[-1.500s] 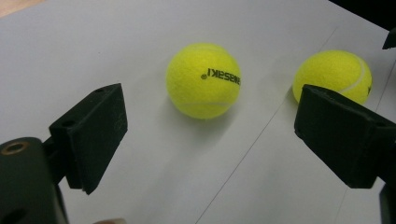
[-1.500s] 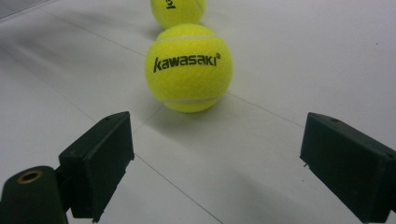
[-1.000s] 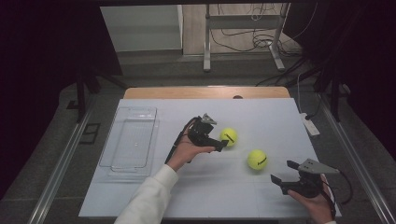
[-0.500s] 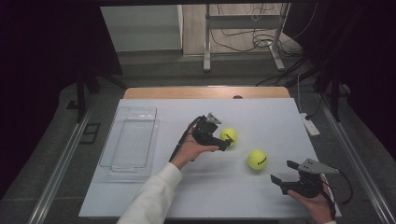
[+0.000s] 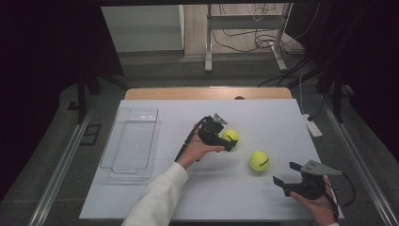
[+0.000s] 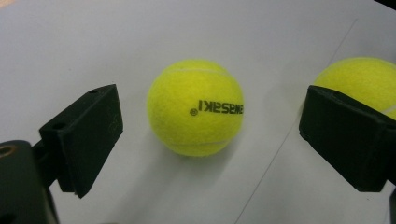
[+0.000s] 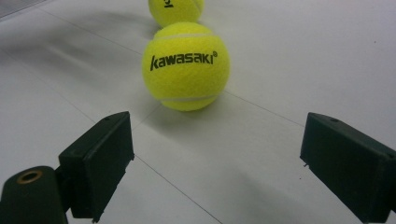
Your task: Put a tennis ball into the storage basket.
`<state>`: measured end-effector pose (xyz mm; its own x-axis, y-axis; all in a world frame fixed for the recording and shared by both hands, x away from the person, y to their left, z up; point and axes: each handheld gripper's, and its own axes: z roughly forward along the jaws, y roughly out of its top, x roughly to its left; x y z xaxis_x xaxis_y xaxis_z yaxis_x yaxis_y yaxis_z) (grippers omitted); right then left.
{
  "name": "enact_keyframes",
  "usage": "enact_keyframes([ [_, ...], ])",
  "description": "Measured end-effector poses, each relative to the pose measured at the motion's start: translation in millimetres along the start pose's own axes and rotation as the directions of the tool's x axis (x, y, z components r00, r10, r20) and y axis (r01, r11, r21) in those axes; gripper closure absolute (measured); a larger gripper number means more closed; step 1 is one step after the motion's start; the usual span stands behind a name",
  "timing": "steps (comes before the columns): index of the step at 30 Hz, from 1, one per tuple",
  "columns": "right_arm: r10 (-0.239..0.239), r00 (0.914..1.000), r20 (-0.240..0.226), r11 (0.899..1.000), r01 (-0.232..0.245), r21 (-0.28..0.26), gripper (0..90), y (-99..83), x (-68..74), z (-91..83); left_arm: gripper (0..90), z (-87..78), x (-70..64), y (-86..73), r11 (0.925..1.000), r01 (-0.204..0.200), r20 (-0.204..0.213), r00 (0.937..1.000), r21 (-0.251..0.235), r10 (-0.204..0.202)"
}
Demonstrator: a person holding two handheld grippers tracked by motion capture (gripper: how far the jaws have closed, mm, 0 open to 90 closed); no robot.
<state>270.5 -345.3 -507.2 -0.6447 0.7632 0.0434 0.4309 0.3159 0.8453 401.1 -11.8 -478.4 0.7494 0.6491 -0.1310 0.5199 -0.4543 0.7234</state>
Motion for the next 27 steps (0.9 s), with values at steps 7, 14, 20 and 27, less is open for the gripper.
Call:
enact_keyframes([
  [7,0.001,1.0000,-0.001,1.000,-0.001,0.001,9.4,0.1,0.2,0.4,7.2,6.7,1.6,1.5,0.9999,0.005,0.002,1.0000,0.009,-0.005],
  [14,0.002,1.0000,-0.001,1.000,-0.002,0.004,9.4,-0.2,0.3,0.8,7.2,15.9,0.2,4.7,0.9998,0.003,0.004,1.0000,0.018,-0.003],
  [20,0.003,1.0000,-0.002,1.000,-0.003,0.001,9.5,-0.1,0.3,0.4,7.4,23.3,0.8,7.2,0.9995,0.001,0.003,1.0000,0.031,-0.001],
  [27,0.004,1.0000,-0.002,1.000,-0.004,0.001,9.4,-0.2,0.0,0.3,7.6,31.1,0.3,6.6,0.9989,0.001,-0.001,1.0000,0.046,-0.001],
])
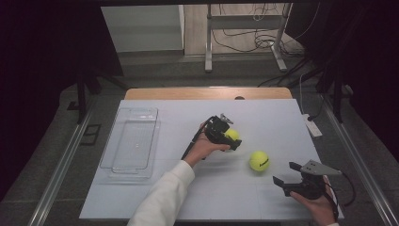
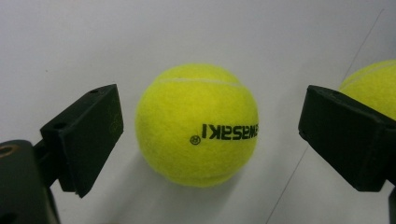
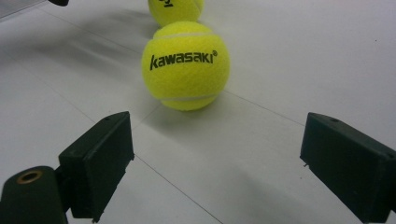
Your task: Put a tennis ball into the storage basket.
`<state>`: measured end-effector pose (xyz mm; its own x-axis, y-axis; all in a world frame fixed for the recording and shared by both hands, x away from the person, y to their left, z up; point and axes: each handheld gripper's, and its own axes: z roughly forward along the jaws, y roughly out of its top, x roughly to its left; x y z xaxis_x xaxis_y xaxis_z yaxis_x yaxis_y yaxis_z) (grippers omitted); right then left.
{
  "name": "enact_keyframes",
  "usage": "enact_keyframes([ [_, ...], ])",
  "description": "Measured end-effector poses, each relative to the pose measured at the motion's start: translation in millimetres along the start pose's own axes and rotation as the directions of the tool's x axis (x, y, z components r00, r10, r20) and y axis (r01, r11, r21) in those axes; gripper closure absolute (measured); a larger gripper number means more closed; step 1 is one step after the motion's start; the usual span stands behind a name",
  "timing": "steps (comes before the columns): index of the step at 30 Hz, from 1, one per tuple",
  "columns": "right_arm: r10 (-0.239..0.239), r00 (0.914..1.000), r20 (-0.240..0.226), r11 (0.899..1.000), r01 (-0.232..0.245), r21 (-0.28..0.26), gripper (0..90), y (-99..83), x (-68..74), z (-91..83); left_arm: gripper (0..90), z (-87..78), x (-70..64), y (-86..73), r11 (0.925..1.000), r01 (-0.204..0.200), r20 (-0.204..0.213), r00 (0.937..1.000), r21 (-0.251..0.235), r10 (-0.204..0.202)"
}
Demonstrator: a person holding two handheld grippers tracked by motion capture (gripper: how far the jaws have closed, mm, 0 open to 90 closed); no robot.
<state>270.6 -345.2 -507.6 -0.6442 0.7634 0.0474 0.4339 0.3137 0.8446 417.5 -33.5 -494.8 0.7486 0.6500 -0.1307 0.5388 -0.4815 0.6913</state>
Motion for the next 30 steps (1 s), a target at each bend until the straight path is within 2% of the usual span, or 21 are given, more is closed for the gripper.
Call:
enact_keyframes([
  [20,-0.002,1.0000,0.004,1.000,0.002,0.001,9.5,-0.1,-0.8,-0.5,11.2,13.6,-2.7,-2.1,0.9994,-0.012,-0.025,0.9996,0.033,0.013],
  [25,0.000,1.0000,0.003,1.000,0.000,0.000,9.5,-0.3,-1.0,-0.4,15.6,14.8,-2.8,-2.6,0.9991,-0.016,-0.042,0.9990,0.040,0.017],
  [30,0.000,1.0000,0.006,1.000,0.000,0.001,9.4,-0.3,-0.9,-0.6,25.4,13.9,-1.1,-2.5,0.9990,-0.012,-0.064,0.9978,0.044,0.015],
])
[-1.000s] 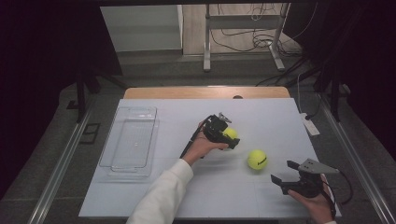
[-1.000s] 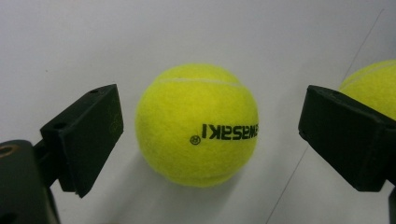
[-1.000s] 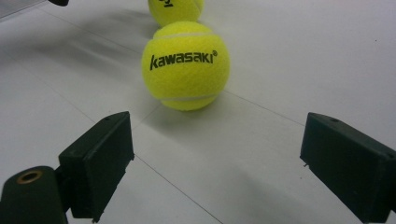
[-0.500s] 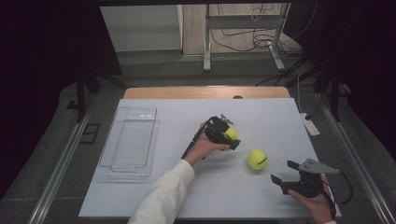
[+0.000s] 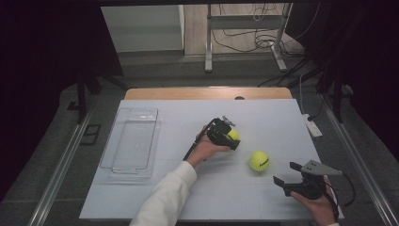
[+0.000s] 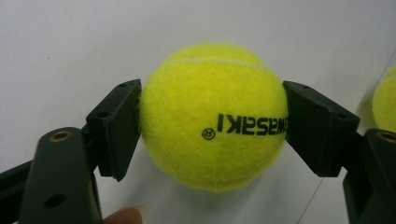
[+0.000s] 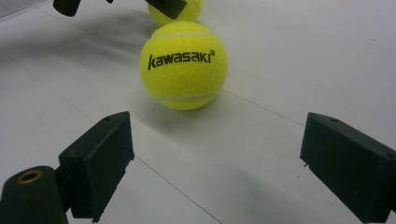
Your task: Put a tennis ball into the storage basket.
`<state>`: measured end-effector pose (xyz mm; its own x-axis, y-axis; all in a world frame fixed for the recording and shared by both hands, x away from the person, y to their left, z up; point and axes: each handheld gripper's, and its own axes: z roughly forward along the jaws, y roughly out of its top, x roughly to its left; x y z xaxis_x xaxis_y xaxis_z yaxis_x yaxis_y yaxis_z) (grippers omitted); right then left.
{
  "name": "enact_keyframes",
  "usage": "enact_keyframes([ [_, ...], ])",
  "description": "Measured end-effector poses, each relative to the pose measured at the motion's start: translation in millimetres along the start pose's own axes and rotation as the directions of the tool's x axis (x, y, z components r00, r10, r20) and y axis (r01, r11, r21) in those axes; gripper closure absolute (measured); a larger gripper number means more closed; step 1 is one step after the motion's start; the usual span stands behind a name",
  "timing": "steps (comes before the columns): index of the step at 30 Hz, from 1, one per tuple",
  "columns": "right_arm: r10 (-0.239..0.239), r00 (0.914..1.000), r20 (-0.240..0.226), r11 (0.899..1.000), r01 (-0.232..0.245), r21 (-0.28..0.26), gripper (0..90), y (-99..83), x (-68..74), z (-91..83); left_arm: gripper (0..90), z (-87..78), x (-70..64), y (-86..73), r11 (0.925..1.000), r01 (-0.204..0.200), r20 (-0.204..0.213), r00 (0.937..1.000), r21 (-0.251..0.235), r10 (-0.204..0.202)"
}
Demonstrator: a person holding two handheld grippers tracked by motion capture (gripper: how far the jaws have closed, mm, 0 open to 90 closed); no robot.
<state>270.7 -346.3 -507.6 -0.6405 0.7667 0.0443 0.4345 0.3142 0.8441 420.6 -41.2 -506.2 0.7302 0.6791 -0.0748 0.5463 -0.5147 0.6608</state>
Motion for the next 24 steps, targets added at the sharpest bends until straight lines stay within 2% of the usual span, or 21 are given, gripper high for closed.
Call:
enact_keyframes([
  [9,0.001,1.0000,0.003,1.000,-0.001,0.000,9.6,0.0,-0.3,-0.4,26.7,-1.1,-1.3,0.0,0.9997,-0.025,-0.008,0.9997,-0.001,0.025],
  [17,0.001,1.0000,0.003,1.000,-0.001,-0.006,9.6,-0.1,-0.9,-0.9,26.8,-6.6,1.3,-0.1,0.9996,-0.014,0.002,0.9999,-0.025,0.014],
  [24,0.006,0.9999,0.010,1.000,-0.006,-0.011,9.6,-0.1,-1.2,-2.3,26.8,-18.3,4.6,-2.9,0.9987,-0.015,0.002,0.9999,-0.049,0.015],
])
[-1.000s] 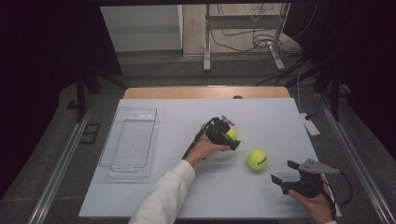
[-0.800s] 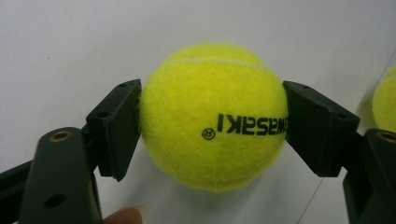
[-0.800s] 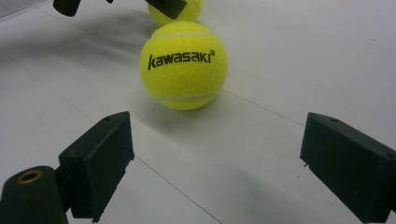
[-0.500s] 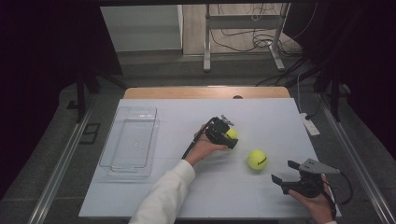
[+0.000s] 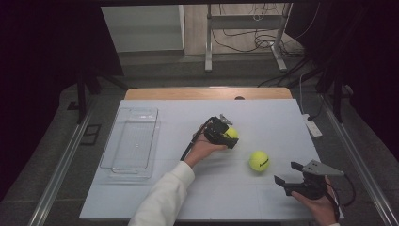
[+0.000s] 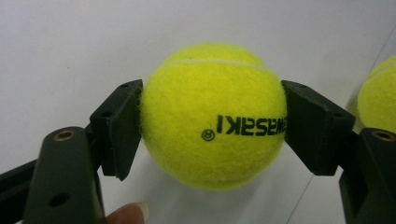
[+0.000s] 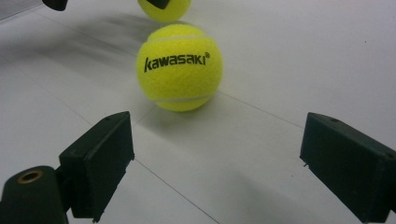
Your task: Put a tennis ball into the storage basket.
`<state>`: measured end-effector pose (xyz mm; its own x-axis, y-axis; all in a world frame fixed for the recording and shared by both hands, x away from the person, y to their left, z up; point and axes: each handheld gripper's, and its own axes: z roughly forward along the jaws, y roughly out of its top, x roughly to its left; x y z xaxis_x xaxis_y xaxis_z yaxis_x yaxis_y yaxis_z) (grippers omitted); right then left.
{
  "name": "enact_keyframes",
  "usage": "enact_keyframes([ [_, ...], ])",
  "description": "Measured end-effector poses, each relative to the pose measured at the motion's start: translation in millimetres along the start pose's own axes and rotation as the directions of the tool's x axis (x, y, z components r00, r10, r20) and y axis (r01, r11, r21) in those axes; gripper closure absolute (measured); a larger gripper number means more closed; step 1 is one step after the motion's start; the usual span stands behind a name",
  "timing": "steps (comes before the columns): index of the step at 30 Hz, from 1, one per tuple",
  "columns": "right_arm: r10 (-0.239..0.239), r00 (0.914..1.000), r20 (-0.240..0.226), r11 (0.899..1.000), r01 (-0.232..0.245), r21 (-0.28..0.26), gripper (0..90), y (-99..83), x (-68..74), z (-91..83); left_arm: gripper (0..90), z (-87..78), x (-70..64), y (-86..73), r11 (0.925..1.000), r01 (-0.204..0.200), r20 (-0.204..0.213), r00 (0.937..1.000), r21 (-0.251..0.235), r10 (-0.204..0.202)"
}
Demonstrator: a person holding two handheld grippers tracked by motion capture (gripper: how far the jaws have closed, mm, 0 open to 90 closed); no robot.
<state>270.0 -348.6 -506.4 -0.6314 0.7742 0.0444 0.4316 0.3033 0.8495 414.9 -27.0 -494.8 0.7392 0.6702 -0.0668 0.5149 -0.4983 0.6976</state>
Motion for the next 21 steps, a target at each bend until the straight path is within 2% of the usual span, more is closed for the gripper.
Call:
enact_keyframes([
  [3,-0.002,1.0000,-0.001,1.000,0.002,0.001,9.6,-0.1,0.2,0.5,26.8,-6.4,1.3,-2.7,0.9997,0.013,0.007,0.9999,-0.020,-0.013],
  [21,0.001,1.0000,0.002,1.000,-0.001,-0.002,9.6,0.5,0.5,-0.1,26.8,-29.2,1.0,-12.4,0.9979,0.003,0.019,0.9998,-0.065,-0.002],
])
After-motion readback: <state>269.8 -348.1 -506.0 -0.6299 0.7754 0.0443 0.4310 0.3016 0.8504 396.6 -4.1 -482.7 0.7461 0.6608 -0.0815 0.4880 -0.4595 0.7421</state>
